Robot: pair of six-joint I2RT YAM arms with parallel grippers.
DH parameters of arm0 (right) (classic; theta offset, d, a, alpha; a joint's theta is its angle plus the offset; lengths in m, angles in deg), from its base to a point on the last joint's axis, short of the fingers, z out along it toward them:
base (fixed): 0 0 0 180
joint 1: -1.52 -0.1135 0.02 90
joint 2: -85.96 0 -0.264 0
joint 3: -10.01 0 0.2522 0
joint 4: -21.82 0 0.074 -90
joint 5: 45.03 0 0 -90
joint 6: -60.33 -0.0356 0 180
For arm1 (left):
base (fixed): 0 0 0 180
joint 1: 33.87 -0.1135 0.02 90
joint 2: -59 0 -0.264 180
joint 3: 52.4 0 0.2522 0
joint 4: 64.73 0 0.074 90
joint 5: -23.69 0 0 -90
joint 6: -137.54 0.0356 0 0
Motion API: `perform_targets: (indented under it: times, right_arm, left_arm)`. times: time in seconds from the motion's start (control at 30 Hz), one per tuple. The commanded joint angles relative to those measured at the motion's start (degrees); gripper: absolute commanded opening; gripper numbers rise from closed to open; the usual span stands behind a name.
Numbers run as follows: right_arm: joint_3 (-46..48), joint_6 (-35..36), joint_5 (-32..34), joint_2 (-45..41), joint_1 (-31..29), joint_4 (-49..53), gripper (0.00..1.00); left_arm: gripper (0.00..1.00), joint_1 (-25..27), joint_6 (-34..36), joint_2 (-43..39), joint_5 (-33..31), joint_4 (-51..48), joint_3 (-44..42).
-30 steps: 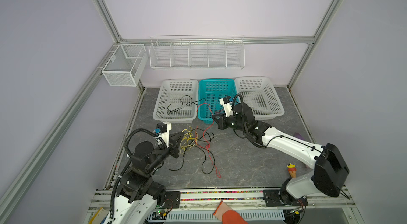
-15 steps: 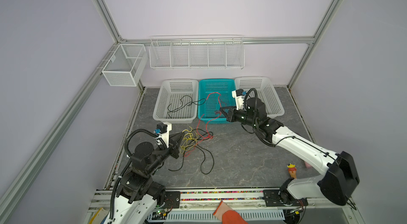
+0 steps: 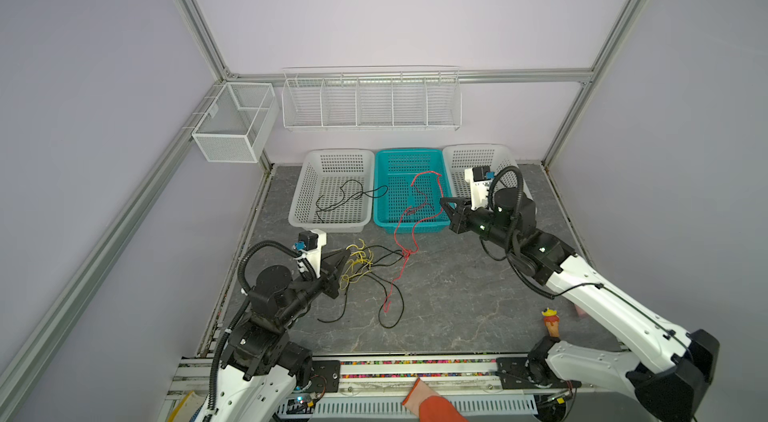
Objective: Untangle the cables
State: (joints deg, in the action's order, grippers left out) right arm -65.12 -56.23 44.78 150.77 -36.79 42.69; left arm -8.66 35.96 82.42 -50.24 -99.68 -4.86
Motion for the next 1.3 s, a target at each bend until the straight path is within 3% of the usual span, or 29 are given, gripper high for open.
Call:
perform_targets:
  times: [0.0, 0.27, 0.57, 0.8, 0.9, 1.03, 1.13, 1.27]
  right_arm:
    - [-3.0, 2.3, 1.4, -3.6, -0.2, 2.7, 0.07]
    - [-3.9, 2.4, -0.4, -7.2, -0.1, 4.0, 0.07]
    - [-5.5, 3.2, -1.4, -9.7, -0.1, 5.3, 0.07]
    - [-6.0, 4.1, -0.9, -10.8, -0.2, 6.2, 0.07]
    - [-5.6, 4.1, -0.4, -10.9, -0.2, 6.1, 0.07]
    - [-6.1, 3.9, -0.2, -10.8, -0.2, 5.9, 0.07]
    - [-7.0, 3.8, 0.6, -10.5, -0.2, 6.3, 0.06]
    - [-8.1, 3.3, 0.2, -9.9, -0.1, 6.2, 0.07]
  left_arm:
    - [0.00, 0.5, -0.1, 1.9, 2.5, 1.1, -0.2]
    - [0.02, 0.5, -0.4, 5.9, 6.9, 2.6, 0.0]
    - [0.12, 0.5, 0.4, 13.8, 12.3, 2.0, 2.9]
    - [0.11, 0.5, 0.0, 17.4, 16.1, 2.7, 4.9]
    - [0.18, 0.5, -1.0, 17.7, 16.5, 3.2, 5.4]
    - [0.34, 2.0, -6.6, 17.3, 18.4, 9.5, 3.9]
    - [0.41, 7.1, -12.0, 17.0, 16.1, 19.2, 0.2]
    - [0.53, 15.5, -11.1, 18.8, 9.6, 25.4, -1.7]
